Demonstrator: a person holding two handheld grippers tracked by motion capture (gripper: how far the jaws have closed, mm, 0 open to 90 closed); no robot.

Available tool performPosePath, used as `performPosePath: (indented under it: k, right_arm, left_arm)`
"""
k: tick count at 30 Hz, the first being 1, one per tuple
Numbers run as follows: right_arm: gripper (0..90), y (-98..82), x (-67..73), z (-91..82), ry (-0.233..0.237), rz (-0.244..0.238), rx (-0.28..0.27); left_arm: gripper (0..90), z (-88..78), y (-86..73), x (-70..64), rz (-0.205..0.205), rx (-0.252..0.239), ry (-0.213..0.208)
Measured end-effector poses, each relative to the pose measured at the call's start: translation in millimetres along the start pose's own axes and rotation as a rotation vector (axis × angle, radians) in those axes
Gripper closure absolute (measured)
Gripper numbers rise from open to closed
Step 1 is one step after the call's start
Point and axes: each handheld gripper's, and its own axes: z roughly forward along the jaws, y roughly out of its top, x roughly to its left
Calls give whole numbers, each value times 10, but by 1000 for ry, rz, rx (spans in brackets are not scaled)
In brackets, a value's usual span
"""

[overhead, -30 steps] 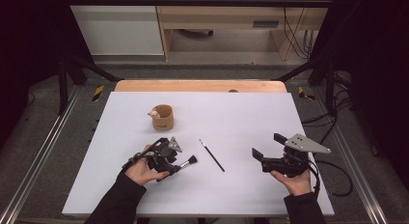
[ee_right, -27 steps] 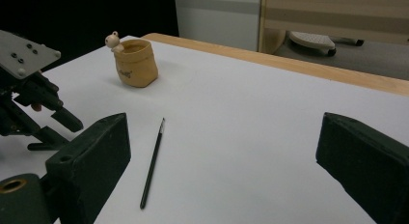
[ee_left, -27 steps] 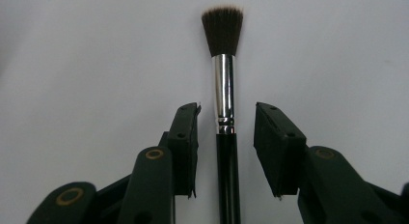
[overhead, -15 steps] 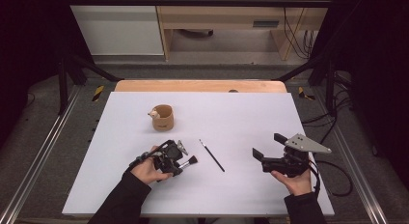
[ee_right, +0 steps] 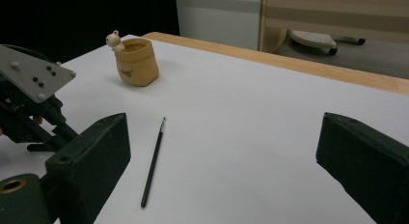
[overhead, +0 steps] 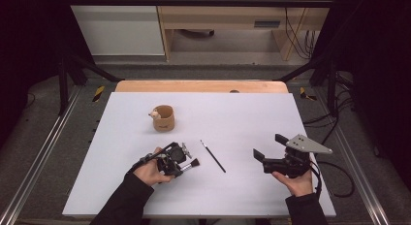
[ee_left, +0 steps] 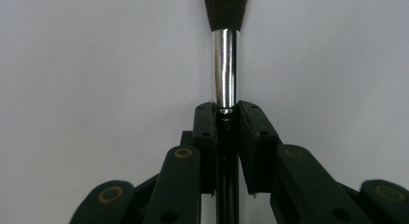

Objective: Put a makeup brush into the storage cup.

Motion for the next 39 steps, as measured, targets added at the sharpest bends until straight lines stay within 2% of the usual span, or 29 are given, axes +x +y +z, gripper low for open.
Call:
performPosePath:
  k: [15,21,23,35,39]
  right_arm:
    - [55,0,-2,-2,1,1,0]
    - [55,1,-5,-3,0,2,-2]
    - [55,4,1,-2,0,14,-6]
    - [55,3,1,-1,-1,12,-5]
    - [55,3,2,-1,-1,12,-5]
  left_arm:
    - [787,-5,-9,-15,15,-12,10]
    - [788,-58,-35,1,8,-36,19]
    - [788,-89,-50,2,3,-47,26]
    - [789,-320,-140,2,-21,-132,48]
    - [789,-406,-167,-14,-29,-178,64]
